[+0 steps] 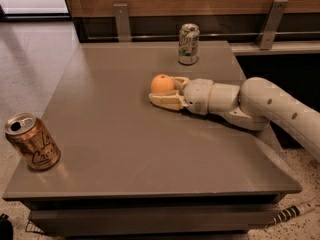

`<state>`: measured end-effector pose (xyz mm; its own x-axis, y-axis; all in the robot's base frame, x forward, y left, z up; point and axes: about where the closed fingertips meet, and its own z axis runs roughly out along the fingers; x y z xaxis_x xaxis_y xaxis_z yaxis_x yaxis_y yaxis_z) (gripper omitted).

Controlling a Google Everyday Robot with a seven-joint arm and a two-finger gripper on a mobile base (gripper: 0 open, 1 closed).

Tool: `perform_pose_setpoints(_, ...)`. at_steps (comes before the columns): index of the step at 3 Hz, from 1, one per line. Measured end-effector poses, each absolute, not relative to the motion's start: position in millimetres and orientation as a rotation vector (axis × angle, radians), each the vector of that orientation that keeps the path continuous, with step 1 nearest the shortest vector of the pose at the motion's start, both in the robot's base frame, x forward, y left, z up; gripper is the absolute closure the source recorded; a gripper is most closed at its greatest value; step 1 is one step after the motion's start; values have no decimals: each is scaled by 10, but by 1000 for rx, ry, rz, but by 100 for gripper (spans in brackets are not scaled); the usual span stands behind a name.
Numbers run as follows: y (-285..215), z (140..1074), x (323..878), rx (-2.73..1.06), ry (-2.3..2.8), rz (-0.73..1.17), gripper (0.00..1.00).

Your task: Move orange near 7up can

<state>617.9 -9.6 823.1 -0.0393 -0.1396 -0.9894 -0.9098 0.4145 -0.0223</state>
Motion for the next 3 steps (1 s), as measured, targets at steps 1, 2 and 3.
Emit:
perform_pose_setpoints(1, -57, 8237, 6171, -986, 1489, 825, 100)
perform_pose_setpoints(2, -52, 8330, 6172, -1000, 1491, 824, 100)
perform_pose_setpoints(3, -57, 8612, 6060, -1033, 1475, 799, 100)
